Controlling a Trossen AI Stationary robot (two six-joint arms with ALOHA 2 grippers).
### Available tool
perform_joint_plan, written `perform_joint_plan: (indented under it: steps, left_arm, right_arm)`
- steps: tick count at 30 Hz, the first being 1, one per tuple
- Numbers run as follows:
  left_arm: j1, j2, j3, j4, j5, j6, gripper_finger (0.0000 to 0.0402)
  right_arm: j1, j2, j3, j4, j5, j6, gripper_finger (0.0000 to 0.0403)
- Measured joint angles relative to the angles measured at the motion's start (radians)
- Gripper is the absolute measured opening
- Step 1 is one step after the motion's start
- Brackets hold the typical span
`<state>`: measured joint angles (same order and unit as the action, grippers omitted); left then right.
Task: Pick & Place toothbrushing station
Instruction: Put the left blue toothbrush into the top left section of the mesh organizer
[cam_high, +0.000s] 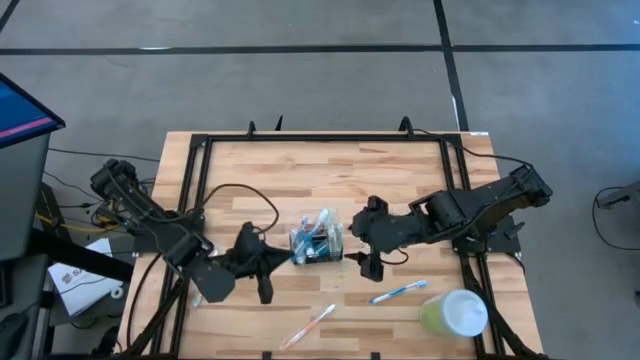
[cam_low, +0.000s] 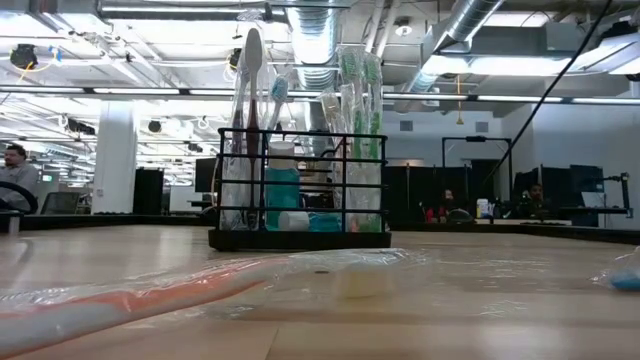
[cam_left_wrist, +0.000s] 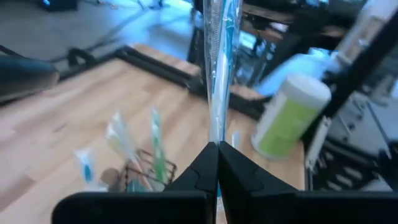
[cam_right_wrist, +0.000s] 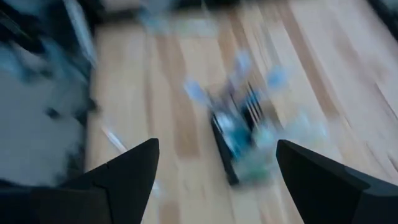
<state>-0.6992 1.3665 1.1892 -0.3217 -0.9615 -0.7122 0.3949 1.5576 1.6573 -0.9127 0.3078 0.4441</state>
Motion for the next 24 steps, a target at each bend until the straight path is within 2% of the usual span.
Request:
perform_joint_plan:
  steps: [6,10,14,19,24]
  left_arm:
    - [0.005,-0.004,-0.003,0.113,-0.084,0.039,0.0]
    - [0.005,-0.004,-0.043,0.362,-0.118,0.184,0.0]
    - [0.005,-0.004,-0.071,0.607,-0.121,0.348,0.0]
    - [0.041,-0.004,-0.077,0.82,-0.039,0.518,0.0]
    - [0.115,-0.004,-0.077,0.887,0.08,0.55,0.0]
  right_arm:
    - [0.032,-0.058,0.002,0.354,0.026,-0.087,0.0315]
    - [0.045,-0.088,0.002,0.518,0.06,-0.115,0.0314]
    - [0.038,-0.102,0.002,0.6,0.06,-0.115,0.0314]
    - [0.012,-0.098,0.001,0.644,0.044,-0.113,0.0314]
    - [-0.024,-0.088,0.002,0.701,-0.015,-0.104,0.0314]
